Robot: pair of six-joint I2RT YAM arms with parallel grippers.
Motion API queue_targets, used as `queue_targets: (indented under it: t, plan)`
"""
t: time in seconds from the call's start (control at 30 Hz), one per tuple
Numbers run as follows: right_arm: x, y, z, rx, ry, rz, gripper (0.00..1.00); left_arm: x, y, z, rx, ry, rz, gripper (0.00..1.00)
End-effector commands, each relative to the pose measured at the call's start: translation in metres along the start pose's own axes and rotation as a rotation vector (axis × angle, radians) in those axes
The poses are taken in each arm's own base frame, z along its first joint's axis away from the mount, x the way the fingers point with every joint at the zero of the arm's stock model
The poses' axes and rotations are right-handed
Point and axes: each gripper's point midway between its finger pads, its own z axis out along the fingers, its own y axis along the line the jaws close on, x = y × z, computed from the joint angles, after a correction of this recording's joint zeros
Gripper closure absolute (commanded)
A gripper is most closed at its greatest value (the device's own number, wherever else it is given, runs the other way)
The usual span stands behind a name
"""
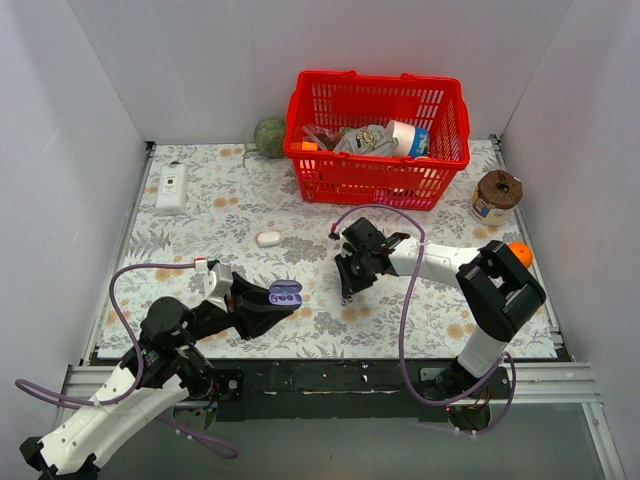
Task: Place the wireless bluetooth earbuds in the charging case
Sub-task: Adjust the earbud at the center of the board.
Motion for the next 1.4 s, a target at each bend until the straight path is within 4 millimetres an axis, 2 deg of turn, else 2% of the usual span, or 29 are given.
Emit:
queue_targets:
  t: [0.0, 0.1, 0.13, 0.43, 0.73, 0.8, 0.9, 0.93, 1.03, 1.17, 1.37]
  plan:
    - [0.004, 0.002, -0.001, -0.016, 0.027, 0.000, 0.84, -0.001, 0.000, 0.002, 0.006, -0.014, 0.010, 1.00]
    - [0.006, 0.002, -0.002, -0.016, 0.029, 0.005, 0.98, -0.001, 0.000, 0.003, 0.009, -0.013, 0.010, 1.00]
    - [0.005, 0.002, -0.003, -0.015, 0.025, 0.004, 0.99, -0.002, 0.000, 0.003, 0.009, -0.013, 0.010, 1.00]
    - [-0.011, 0.003, -0.011, -0.001, -0.047, 0.035, 0.99, -0.002, 0.000, 0.004, 0.012, -0.012, 0.009, 1.00]
    - [-0.044, 0.003, -0.037, 0.041, -0.176, 0.008, 0.99, -0.004, 0.000, 0.004, 0.005, -0.017, 0.007, 1.00]
    - [-0.037, 0.002, -0.033, 0.044, -0.131, -0.004, 0.99, -0.002, 0.001, 0.005, 0.004, -0.013, 0.005, 1.00]
    - [-0.025, 0.004, -0.025, 0.021, -0.070, -0.004, 0.82, -0.001, 0.002, 0.006, 0.006, -0.010, 0.003, 1.00]
    - [-0.023, 0.004, -0.024, 0.010, -0.061, 0.000, 0.73, -0.001, 0.002, 0.006, 0.006, -0.010, 0.003, 1.00]
    - [-0.014, 0.005, -0.020, 0.001, -0.040, 0.014, 0.64, -0.001, 0.001, 0.006, 0.007, -0.013, 0.000, 1.00]
    - [-0.010, 0.006, -0.018, -0.007, -0.019, 0.027, 0.59, -0.001, 0.001, 0.006, 0.009, -0.012, -0.002, 1.00]
    - [-0.004, 0.007, -0.014, -0.013, 0.014, 0.049, 0.58, -0.001, 0.002, 0.005, 0.006, -0.015, -0.003, 1.00]
